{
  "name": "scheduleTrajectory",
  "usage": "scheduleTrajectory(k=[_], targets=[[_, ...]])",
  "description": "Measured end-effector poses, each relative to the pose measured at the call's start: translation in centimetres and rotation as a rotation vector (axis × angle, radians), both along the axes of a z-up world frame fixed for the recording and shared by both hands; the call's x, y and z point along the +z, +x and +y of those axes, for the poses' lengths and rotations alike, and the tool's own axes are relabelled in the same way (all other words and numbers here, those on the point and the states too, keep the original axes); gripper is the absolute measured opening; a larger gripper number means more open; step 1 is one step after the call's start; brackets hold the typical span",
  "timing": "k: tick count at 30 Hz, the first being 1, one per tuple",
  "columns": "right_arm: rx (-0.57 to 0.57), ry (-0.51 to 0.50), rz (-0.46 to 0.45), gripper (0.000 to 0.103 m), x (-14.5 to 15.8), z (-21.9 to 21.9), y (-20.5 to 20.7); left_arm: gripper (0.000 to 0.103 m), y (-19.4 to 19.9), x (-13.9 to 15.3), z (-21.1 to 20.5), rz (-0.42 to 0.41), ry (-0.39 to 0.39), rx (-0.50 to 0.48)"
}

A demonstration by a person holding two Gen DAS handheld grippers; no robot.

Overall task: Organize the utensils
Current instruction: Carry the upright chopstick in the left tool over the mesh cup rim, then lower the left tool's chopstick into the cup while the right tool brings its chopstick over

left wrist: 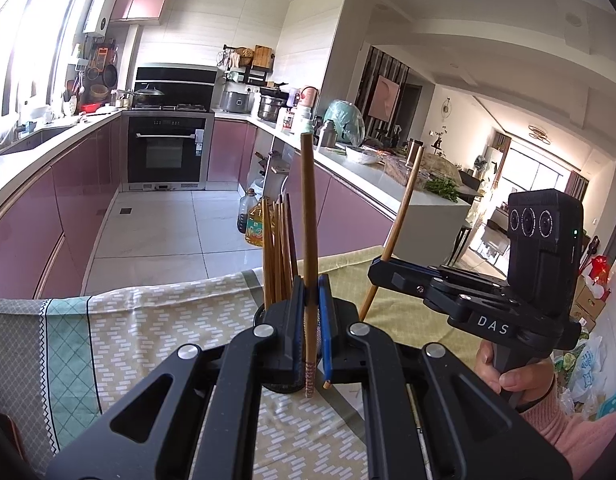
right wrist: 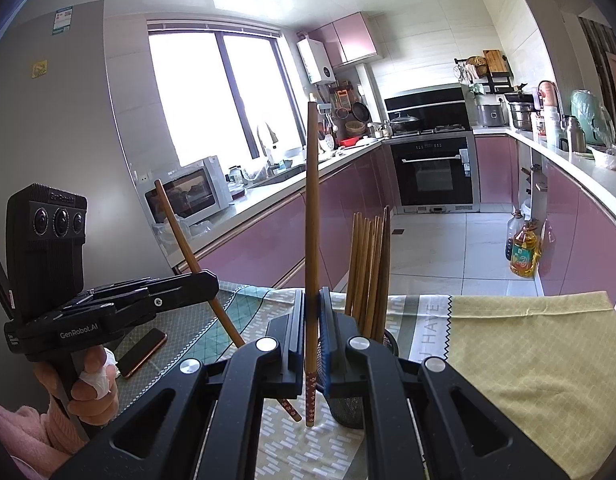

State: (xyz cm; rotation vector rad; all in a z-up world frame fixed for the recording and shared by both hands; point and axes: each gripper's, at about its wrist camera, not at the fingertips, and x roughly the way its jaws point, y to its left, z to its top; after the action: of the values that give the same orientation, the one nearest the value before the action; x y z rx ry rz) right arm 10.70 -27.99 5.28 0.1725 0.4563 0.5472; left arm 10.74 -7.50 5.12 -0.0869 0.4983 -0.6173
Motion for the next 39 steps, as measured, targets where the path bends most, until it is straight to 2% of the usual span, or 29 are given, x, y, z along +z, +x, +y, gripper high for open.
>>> scheduleTrajectory(k=[17,39], targets=[[-0.011,-0.004,-0.035,0.006,1.3,0.1,0.7,0.008,-0.1,1.6,0.0,-0.054,-0.018,0.014],[-0.025,-0.017,-0.033,0.006,1.3,0.3,1.2,0.008,-0.1,1.8,-0.2,-0.072,-0.025,0.032]])
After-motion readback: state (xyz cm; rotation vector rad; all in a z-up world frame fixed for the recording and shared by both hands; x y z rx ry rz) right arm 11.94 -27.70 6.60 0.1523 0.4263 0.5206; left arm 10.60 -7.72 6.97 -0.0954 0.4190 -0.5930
